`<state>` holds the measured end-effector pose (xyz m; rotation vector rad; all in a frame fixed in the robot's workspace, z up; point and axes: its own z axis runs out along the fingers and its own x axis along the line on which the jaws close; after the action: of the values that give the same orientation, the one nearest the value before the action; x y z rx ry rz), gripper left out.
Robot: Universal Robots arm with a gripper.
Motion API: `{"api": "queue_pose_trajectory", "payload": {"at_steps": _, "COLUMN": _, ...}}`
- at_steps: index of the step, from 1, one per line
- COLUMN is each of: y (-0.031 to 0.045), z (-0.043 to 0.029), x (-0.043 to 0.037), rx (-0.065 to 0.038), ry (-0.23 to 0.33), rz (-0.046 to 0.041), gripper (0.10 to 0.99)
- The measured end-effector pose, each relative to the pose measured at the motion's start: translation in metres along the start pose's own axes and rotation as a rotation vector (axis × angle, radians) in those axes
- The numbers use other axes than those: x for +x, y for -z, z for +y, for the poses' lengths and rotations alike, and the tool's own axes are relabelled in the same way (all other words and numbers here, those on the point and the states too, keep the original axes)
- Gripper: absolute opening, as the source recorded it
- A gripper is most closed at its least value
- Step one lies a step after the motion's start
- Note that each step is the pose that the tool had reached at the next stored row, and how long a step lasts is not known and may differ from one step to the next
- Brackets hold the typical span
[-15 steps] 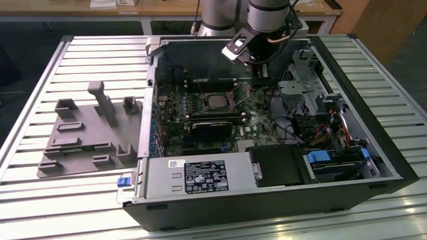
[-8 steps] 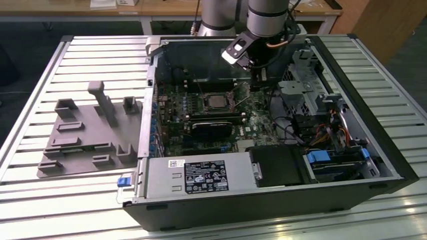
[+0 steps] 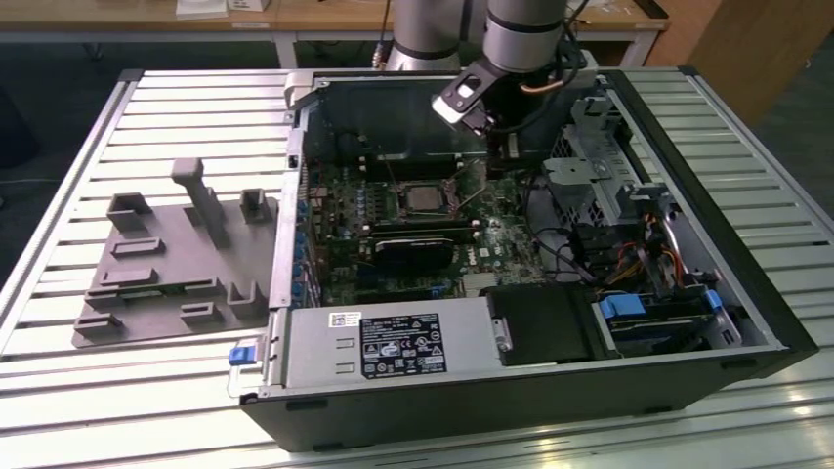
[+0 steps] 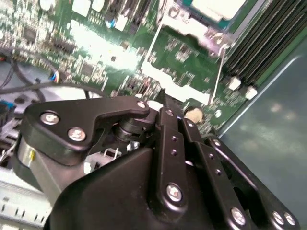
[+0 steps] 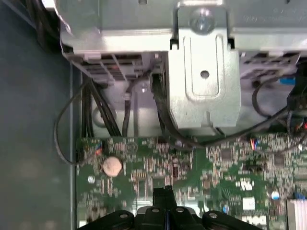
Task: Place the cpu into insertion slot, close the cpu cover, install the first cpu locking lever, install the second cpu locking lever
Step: 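Close the cpu cover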
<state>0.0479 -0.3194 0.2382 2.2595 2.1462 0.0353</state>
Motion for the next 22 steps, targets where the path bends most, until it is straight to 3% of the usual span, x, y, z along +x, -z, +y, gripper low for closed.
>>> {"api": "queue_pose_trajectory", "payload": {"at_steps": 6, "y": -0.0008, "z": 0.0021, "x": 0.0001, "rx": 0.109, "ry": 0.0, "rz": -0.0055, "gripper": 0.102}}
{"api": "queue_pose_trajectory", "payload": {"at_steps": 7, "y": -0.0009, "z": 0.0023, "x": 0.0001, "rx": 0.124, "ry": 0.0, "rz": -0.0064, "gripper": 0.102}}
{"api": "queue_pose_trajectory", "payload": {"at_steps": 11, "y": -0.0009, "z": 0.0024, "x": 0.0001, "rx": 0.13, "ry": 0.0, "rz": -0.0067, "gripper": 0.102}}
{"api": "queue_pose_trajectory", "payload": {"at_steps": 15, "y": -0.0008, "z": -0.0016, "x": 0.0, "rx": 0.126, "ry": 0.0, "rz": -0.0063, "gripper": 0.102}}
{"api": "queue_pose_trajectory", "payload": {"at_steps": 18, "y": -0.0005, "z": -0.0096, "x": -0.0005, "rx": 0.117, "ry": 0.0, "rz": -0.0059, "gripper": 0.102}}
{"api": "queue_pose_trajectory", "payload": {"at_steps": 22, "y": -0.0001, "z": -0.0204, "x": -0.0011, "rx": 0.098, "ry": 0.0, "rz": -0.0051, "gripper": 0.102}}
